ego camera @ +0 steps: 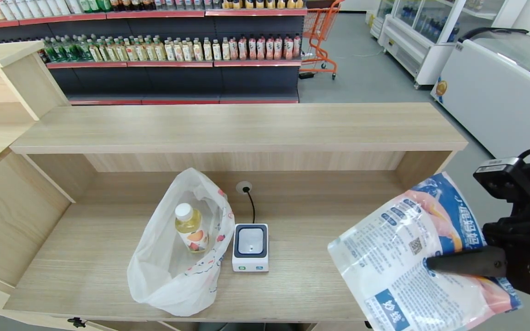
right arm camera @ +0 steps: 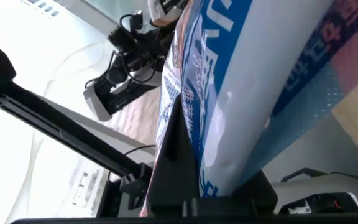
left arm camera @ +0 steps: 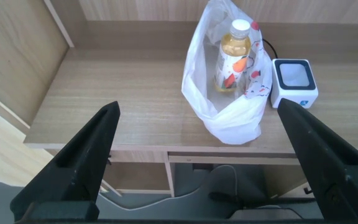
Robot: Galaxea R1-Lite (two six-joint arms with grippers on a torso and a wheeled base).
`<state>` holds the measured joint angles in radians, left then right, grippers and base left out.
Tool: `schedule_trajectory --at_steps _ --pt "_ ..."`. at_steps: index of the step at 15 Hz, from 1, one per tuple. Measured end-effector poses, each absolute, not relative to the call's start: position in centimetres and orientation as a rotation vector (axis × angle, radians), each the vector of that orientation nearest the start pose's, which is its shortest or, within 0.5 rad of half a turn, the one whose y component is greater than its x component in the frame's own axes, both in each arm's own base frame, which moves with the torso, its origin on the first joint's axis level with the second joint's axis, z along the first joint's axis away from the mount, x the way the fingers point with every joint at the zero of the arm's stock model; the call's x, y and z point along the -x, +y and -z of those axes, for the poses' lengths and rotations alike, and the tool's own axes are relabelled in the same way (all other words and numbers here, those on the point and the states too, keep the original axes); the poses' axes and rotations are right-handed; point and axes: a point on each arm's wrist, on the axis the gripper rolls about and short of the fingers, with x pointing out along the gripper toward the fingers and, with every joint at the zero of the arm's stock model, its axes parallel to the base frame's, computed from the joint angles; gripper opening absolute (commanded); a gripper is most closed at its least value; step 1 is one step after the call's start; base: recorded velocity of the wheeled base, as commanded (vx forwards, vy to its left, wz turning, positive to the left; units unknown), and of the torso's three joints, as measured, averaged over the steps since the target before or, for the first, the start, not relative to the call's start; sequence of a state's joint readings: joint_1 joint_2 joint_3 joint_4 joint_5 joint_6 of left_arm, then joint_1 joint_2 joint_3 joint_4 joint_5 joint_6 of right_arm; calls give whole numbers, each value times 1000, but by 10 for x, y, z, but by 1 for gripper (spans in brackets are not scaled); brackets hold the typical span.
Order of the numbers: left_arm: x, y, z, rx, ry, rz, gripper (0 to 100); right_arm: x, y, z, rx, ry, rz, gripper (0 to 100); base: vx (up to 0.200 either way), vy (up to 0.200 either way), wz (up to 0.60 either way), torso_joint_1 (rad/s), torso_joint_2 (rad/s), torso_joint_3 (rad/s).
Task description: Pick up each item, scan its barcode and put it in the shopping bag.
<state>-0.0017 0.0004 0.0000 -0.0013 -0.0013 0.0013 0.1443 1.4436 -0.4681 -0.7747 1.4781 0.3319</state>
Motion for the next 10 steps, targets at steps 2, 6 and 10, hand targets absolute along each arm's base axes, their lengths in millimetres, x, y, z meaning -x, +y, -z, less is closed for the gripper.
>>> schedule_trajectory --at_steps 2,6,10 --pt "23 0 -76 -1 -1 3 100 -196 63 -181 -383 448 -1550 0 0 0 0 0 0 0" --pt "23 0 -76 -2 -1 3 100 -191 79 -185 -370 461 -1599 0 0 0 0 0 0 0" --pt "23 0 -76 -2 -1 3 100 -187 81 -185 -407 506 -1599 0 0 0 0 0 0 0"
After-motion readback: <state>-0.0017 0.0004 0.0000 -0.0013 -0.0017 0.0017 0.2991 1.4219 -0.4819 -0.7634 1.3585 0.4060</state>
